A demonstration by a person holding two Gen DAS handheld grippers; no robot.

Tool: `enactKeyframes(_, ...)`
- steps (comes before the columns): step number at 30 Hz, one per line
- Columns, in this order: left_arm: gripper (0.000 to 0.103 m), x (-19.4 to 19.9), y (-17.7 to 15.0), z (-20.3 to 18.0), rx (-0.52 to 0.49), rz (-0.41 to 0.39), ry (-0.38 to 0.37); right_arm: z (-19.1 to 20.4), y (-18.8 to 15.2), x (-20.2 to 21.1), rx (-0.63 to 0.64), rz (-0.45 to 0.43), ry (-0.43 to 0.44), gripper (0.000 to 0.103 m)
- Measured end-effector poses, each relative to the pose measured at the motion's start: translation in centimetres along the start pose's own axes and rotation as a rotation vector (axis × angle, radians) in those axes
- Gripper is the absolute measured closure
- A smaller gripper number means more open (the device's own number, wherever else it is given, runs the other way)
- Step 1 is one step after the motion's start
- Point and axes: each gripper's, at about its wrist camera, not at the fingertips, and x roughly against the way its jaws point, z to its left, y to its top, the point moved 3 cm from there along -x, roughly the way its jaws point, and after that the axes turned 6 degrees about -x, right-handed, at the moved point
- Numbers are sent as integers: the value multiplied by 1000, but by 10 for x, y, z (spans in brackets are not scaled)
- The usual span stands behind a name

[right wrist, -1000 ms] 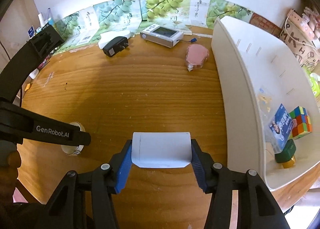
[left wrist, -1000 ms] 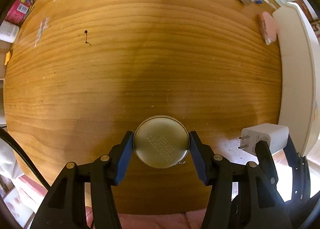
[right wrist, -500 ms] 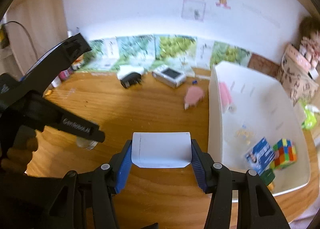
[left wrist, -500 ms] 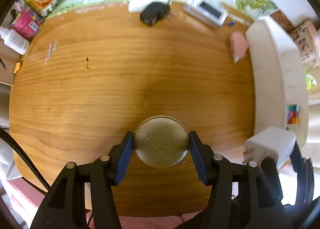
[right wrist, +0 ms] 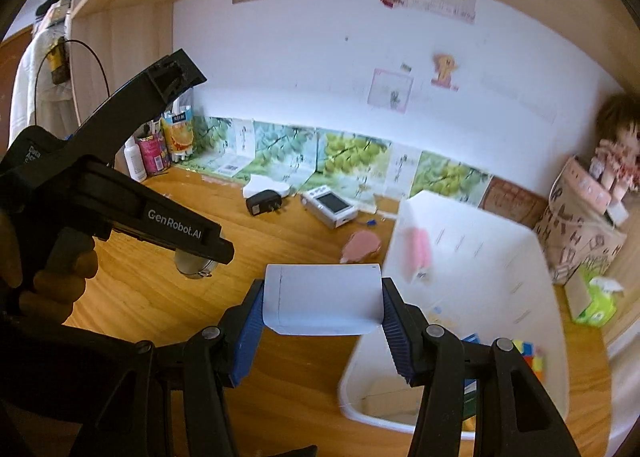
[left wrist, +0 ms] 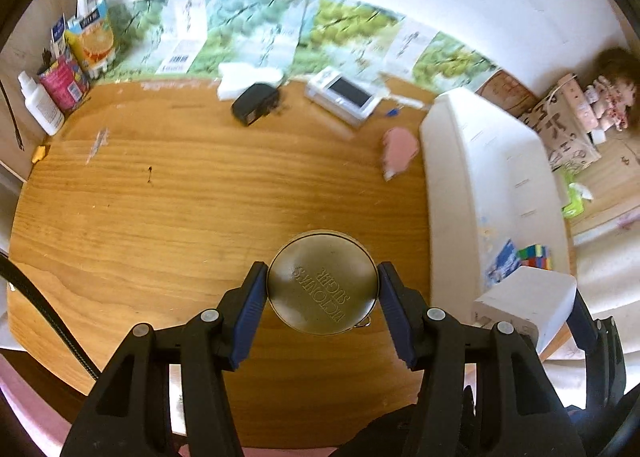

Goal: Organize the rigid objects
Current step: 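Carry the gold tin and white charger into the white tray and open both tools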

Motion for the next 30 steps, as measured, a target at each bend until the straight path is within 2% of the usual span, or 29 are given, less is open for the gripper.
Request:
enactKeyframes(11, 44, 32, 5, -48, 13, -264, -102, -47, 0, 12, 65, -47, -8, 48)
enactKeyframes(17, 44, 41, 7, -72, 42, -390, -120, -75, -6, 18, 96, -55, -8, 48)
enactKeyframes(23, 44, 44, 9, -99, 48, -474, -159, -107, -13, 22, 107, -57, -26, 48)
enactKeyframes(30, 44, 42, 12, -130, 17, -518, -186, -136, -15, 20, 107, -52, -43, 48)
